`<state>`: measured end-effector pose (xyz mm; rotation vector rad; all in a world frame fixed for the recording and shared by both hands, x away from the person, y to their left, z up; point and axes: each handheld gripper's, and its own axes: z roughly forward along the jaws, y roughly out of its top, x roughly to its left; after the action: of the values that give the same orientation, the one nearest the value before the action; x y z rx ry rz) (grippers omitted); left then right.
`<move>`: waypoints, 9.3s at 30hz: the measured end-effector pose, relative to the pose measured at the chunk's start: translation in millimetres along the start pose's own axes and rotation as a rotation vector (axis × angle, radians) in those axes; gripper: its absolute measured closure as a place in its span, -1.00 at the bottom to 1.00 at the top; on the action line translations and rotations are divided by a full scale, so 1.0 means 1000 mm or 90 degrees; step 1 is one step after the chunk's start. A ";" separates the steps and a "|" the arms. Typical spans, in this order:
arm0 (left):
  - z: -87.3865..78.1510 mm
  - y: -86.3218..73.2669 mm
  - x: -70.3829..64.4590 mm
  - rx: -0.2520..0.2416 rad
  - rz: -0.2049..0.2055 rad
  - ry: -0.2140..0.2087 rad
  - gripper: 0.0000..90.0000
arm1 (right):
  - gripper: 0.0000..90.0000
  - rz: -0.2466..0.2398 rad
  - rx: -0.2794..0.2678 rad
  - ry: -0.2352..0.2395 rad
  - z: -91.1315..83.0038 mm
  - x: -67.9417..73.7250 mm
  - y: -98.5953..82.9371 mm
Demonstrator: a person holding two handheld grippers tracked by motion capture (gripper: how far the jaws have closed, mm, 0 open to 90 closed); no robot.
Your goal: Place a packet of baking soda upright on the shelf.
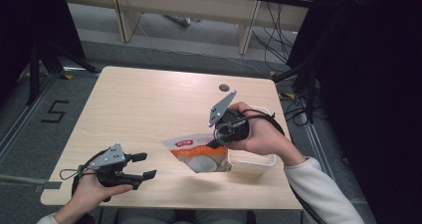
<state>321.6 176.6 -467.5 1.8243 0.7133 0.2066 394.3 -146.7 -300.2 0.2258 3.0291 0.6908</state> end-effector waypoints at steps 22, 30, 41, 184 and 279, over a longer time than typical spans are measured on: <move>0.002 0.000 0.001 0.000 0.005 -0.009 -0.37 | 1.00 -0.005 0.005 -0.019 -0.010 -0.007 0.004; 0.002 0.000 0.002 -0.002 0.008 -0.011 -0.37 | 1.00 -0.003 0.004 -0.015 -0.012 -0.010 0.004; 0.003 0.001 0.002 0.001 0.005 -0.008 -0.37 | 1.00 0.001 0.003 -0.028 -0.021 -0.017 0.007; 0.004 0.002 0.003 -0.014 -0.001 -0.001 -0.42 | 1.00 0.050 0.071 -0.024 -0.050 -0.049 -0.076; 0.006 -0.007 -0.004 0.011 -0.006 -0.011 -0.43 | 0.03 -0.029 -0.137 -0.038 0.030 0.015 -0.025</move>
<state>318.8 170.9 -475.0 1.8368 0.7130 0.1789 378.2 -154.2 -338.5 0.1679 2.8649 0.9797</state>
